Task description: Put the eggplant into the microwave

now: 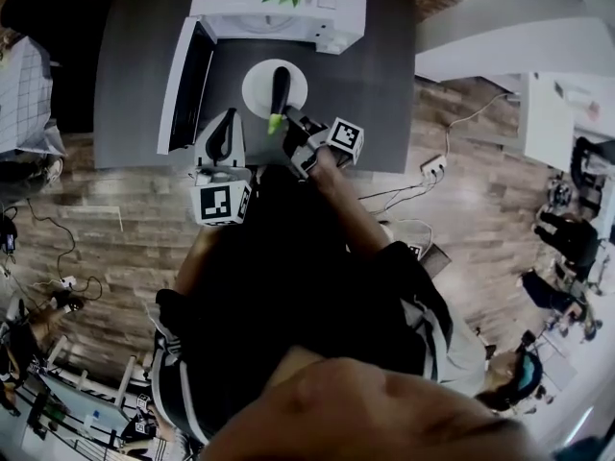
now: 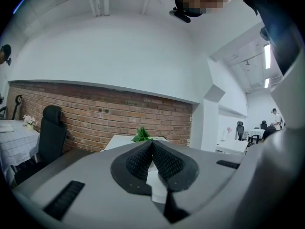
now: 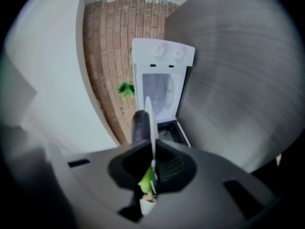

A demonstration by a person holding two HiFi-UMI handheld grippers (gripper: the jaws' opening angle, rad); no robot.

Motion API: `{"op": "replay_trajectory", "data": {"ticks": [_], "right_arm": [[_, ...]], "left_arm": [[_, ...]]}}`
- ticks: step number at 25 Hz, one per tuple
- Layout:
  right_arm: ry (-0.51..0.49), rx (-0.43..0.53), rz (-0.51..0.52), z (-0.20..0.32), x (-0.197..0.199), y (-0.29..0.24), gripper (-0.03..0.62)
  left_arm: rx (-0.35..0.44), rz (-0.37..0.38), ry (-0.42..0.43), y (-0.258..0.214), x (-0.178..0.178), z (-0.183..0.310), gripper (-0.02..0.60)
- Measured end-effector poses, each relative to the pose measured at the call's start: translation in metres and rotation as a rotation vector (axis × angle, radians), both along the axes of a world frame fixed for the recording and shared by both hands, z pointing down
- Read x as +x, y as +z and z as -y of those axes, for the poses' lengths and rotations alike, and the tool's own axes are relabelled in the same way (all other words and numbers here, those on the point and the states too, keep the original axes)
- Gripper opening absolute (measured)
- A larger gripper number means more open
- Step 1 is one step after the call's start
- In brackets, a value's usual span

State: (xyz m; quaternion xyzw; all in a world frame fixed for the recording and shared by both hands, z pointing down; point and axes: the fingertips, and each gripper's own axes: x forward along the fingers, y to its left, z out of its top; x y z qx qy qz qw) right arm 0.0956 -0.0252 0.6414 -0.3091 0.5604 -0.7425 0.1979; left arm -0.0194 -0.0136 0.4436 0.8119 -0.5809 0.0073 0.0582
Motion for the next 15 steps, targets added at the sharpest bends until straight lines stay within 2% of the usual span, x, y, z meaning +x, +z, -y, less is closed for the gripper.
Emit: {"op": "replay_trajectory", "data": {"ticks": [15], "right_arm": [[0.057,-0.008,-0.021,0.044,-0.025,0.016,0.041]], "left_arm": [[-0.006,-0.043,0.072,0.004,-0.020,0.040,0.035]]}}
